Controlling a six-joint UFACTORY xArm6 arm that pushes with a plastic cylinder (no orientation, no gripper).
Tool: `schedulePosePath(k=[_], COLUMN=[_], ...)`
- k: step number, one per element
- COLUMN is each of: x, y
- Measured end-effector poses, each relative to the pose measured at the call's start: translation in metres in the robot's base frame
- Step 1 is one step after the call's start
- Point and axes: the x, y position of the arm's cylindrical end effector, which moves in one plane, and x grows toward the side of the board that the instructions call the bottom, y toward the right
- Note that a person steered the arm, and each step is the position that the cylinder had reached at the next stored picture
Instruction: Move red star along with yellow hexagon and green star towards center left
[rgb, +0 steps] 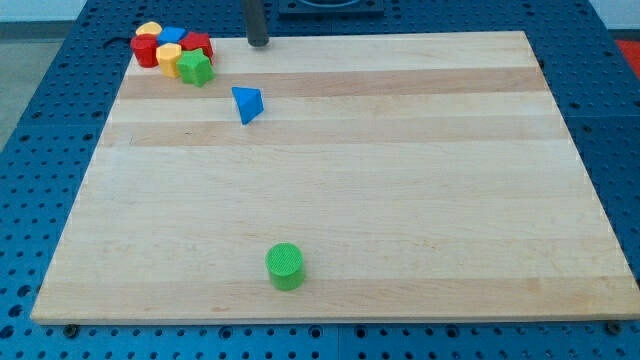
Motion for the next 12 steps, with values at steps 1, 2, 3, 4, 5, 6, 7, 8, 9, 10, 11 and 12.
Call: schedulePosePath(k=[1,2,3,4,5,6,7,8,9,10,11,12], x=[-0.002,-0.002,-0.002,0.008,0.048,0.028,0.000,-0.002,-0.002,0.004,0.042,0.048], y=[-0.007,-0.022,-0.025,-0.042,-0.048,-0.028,-0.015,-0.017,-0.051,-0.058,-0.058,-0.053])
